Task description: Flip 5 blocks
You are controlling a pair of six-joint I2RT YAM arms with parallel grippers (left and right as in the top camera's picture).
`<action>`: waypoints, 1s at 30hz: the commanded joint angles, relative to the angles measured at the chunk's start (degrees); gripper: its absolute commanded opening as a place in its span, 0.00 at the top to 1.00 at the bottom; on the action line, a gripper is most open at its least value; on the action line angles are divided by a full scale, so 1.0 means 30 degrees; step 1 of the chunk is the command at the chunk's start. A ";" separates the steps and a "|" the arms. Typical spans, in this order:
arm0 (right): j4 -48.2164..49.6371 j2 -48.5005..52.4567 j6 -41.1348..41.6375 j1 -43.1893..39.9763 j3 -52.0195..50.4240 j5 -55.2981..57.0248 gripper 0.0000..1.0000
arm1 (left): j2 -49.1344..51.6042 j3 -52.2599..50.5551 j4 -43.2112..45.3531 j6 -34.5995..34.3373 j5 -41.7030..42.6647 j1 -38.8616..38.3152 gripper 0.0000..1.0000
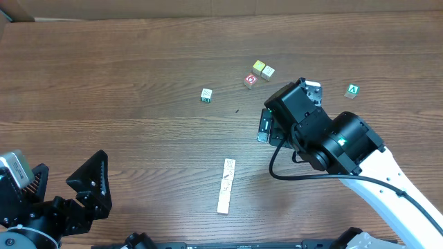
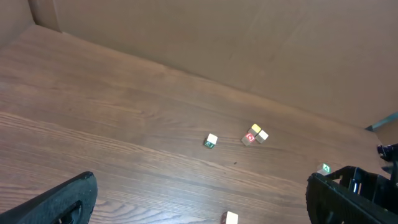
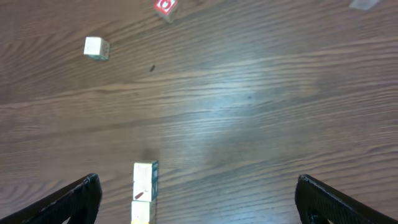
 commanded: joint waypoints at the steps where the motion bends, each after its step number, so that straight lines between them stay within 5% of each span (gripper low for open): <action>1: 0.1027 -0.1231 -0.0903 -0.0044 0.0357 0.1756 0.00 | 0.0058 0.0058 -0.0036 -0.0189 0.0102 0.0000 0.00; 9: 0.8051 -0.4532 -1.1111 -0.3636 -0.1494 -0.4073 0.00 | 0.0058 0.0058 -0.0036 -0.0189 0.0102 0.0000 0.00; 16: 1.2203 -0.9209 -1.1948 -0.7555 -0.5676 -0.6266 0.00 | 0.0058 0.0058 -0.0036 -0.0189 0.0102 0.0000 0.00; 30: 2.1449 -2.1485 -1.3296 -0.9180 -2.1114 -0.8247 0.00 | 0.0058 0.0058 -0.0036 -0.0189 0.0153 0.0000 0.00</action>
